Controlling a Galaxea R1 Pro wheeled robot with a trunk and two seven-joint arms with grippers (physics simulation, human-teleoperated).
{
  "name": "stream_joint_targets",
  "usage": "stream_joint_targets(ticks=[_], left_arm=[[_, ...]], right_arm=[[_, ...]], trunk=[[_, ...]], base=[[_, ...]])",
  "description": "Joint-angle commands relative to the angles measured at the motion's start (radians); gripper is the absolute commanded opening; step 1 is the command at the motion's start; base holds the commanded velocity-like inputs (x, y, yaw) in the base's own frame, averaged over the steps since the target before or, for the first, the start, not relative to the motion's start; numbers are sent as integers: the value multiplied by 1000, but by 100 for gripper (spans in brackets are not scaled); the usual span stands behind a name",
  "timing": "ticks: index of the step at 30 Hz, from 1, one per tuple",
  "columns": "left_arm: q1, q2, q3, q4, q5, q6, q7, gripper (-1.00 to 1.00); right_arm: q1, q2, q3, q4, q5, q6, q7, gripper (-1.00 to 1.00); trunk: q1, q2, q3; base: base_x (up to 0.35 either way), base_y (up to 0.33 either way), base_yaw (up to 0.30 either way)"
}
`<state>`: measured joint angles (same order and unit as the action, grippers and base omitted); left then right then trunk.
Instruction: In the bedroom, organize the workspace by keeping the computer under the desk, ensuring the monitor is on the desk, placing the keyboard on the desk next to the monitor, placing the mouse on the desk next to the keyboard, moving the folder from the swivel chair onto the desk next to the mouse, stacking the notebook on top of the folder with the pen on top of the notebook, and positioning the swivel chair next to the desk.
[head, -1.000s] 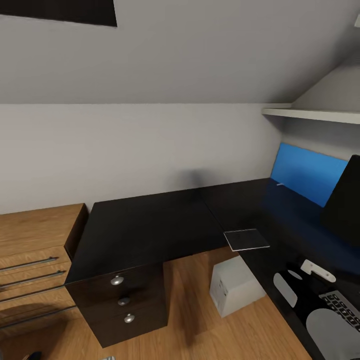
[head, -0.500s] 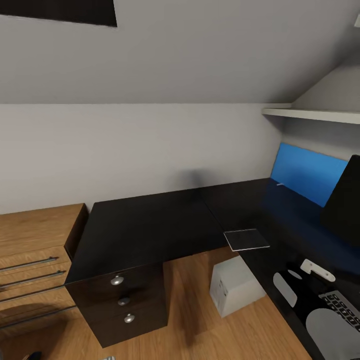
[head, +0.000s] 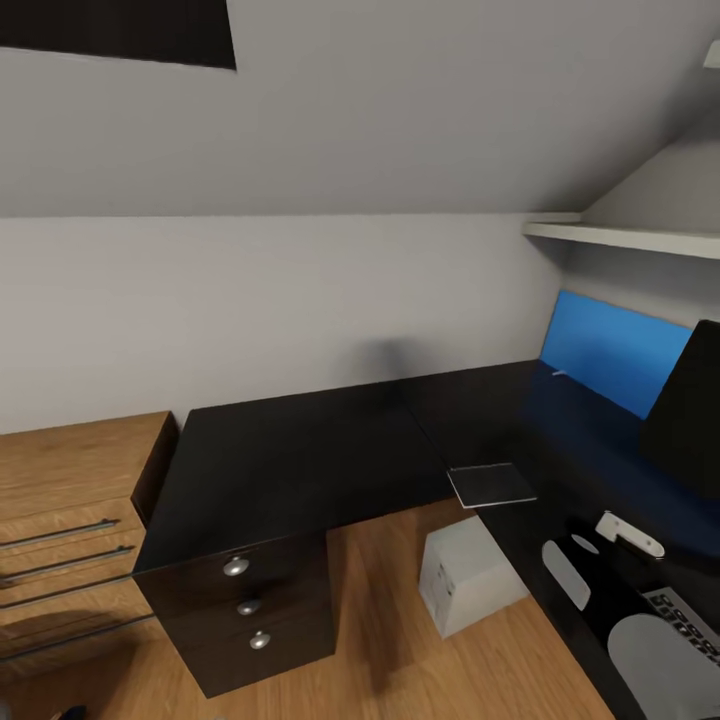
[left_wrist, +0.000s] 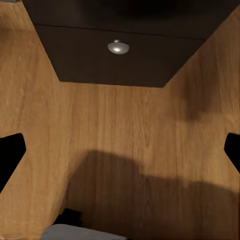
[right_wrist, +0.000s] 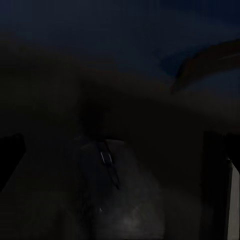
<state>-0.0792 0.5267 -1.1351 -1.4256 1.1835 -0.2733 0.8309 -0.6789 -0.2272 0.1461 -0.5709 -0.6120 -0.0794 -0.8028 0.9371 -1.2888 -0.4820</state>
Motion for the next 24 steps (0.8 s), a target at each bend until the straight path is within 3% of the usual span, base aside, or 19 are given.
stream_joint_targets(ticks=[1,6,17,24], left_arm=[[-2,-13,-2,14,7,-6,3,100],[-2,-44,5,50,10,-6,2,100],[-2,-55,21,66,10,-4,2,100],[-2,-82,27,100,9,-3,1,100]], right_arm=[[-1,-1,8,-10,-11,-8,-6,100],[-1,-1,8,-24,-11,-8,-22,100],[-1,0,9,-27,-11,-8,-30,100],[-1,0,9,-26,-11,-8,-29,100]], trunk=[[-4,7,2],[-23,42,18],[-65,119,52],[-92,168,74]], base=[[0,0,0],[0,0,0],[0,0,0],[0,0,0]])
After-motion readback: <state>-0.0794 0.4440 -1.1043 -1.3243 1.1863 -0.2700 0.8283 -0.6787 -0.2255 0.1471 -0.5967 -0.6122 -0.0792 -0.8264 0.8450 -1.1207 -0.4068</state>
